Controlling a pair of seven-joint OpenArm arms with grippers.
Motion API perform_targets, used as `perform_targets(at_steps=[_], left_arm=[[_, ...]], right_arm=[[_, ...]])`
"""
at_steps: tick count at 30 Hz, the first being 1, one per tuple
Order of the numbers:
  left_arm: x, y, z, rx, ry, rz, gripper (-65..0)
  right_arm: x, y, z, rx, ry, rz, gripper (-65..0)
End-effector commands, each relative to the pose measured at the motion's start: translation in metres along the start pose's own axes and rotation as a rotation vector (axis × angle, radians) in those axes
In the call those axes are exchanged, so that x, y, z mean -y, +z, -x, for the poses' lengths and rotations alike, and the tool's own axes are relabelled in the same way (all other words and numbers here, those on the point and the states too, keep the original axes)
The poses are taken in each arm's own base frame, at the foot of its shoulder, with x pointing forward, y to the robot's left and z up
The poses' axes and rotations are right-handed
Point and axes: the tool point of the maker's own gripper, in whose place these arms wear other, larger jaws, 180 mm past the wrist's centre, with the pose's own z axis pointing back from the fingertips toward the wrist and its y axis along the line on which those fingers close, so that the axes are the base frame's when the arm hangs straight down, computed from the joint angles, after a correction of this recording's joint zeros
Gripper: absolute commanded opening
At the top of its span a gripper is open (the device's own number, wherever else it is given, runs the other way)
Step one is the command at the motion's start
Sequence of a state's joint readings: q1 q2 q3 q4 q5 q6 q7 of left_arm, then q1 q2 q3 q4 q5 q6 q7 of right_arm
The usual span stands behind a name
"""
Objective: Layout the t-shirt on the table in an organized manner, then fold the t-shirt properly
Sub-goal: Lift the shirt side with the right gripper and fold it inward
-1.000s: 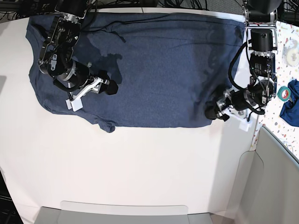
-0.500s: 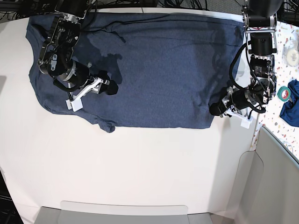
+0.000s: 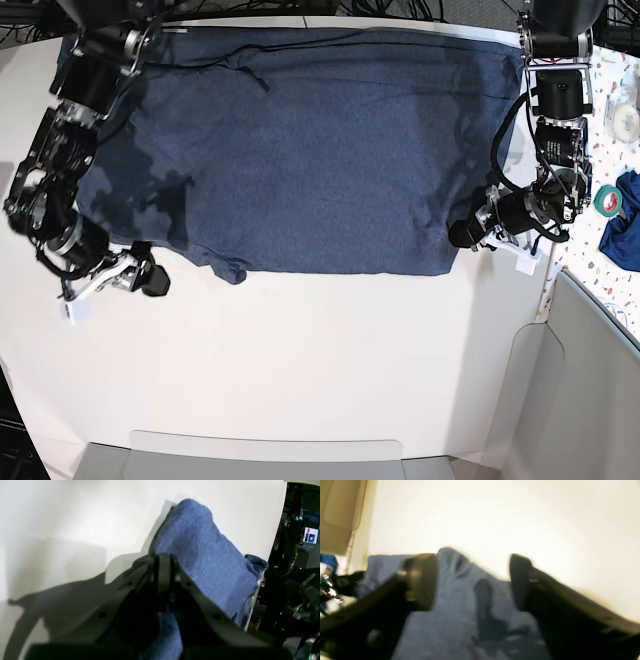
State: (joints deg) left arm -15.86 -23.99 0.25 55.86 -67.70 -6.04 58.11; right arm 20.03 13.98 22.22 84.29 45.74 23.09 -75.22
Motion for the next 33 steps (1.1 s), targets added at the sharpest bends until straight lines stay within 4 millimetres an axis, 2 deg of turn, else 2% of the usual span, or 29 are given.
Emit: perform_targets(at_steps=[1,3,6,9,12,16,20,28,33], left_arm=[[-0.003,0.005,-0.007,0.007,-0.016,-0.029,-65.0],[-0.004,0.005,-0.008,0.008,-0.017,-0.030,-65.0],[-0.004,0.005,-0.008,0.008,-0.017,-0.030,-65.0],[-0.004,0.004,-0.007,0.005,-0.017,-0.031,-65.0],[-0.004,0.004,-0.007,0.005,-0.017,-0.031,-65.0],[-0.004,0.005,-0.007,0.006,-0.017,-0.033,-65.0],[-0.005,0.005,-0.006,0.005,-0.015,-0.034,-65.0],[-0.005,0.005,-0.006,0.005,-0.015,-0.034,-65.0],[-0.006,0.005,-0.006,0.004,-0.013,-0.036,-65.0]], right_arm=[[-0.004,0.001,-0.022,0.030,0.072,-0.022,-12.2],[0.003,-0.007,-0.024,-0.025,0.156,-0.033,-6.6],[0.017,-0.019,-0.027,-0.055,0.166,-0.030,-3.6],[0.034,-0.036,-0.015,-0.138,0.141,-0.006,-3.6],[0.041,-0.053,0.002,-0.227,0.170,0.031,-3.4],[0.032,-0.068,0.027,-0.315,0.229,0.038,-3.5],[0.028,-0.073,0.045,-0.348,0.225,0.026,-3.5],[0.031,-0.073,0.081,-0.409,0.201,0.020,-3.7],[0.023,-0.075,0.109,-0.477,0.185,-0.005,-3.8]])
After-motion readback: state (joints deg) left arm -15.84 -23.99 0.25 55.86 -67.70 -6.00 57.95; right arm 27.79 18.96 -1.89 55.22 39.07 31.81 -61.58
